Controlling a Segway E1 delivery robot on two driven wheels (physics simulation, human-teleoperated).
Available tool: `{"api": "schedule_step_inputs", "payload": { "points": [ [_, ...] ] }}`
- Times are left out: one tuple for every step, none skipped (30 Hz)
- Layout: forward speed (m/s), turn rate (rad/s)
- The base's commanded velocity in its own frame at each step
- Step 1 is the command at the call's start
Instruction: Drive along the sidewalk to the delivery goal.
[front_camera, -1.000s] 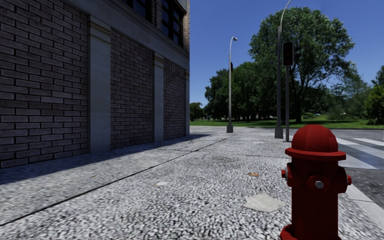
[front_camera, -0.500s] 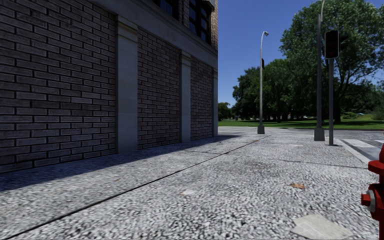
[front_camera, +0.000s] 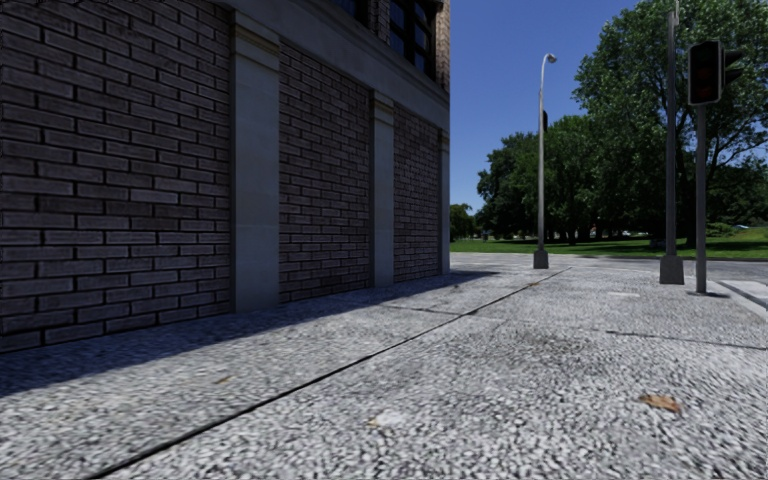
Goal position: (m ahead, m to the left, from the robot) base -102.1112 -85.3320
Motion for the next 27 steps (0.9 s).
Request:
{"api": "schedule_step_inputs", "payload": {
  "points": [
    [0.83, 0.00],
    [1.00, 0.00],
    [1.22, 0.00],
    [1.32, 0.00],
    [1.32, 0.00],
    [1.44, 0.00],
    [1.49, 0.00],
    [1.50, 0.00],
    [1.51, 0.00],
    [1.52, 0.00],
    [1.52, 0.00],
    [1.56, -0.06],
    [1.65, -0.17],
    [2.00, -0.21],
    [2.00, -0.22],
    [2.00, -0.24],
    [2.00, -0.36],
    [2.00, -0.44],
    [2.00, -0.46],
    [2.00, -0.46],
    [2.00, -0.46],
    [2.00, -0.46],
    [2.00, -0.46],
    [2.00, -0.46],
    [2.00, -0.46],
    [2.00, -0.46],
    [2.00, -0.46]
  ]
}}
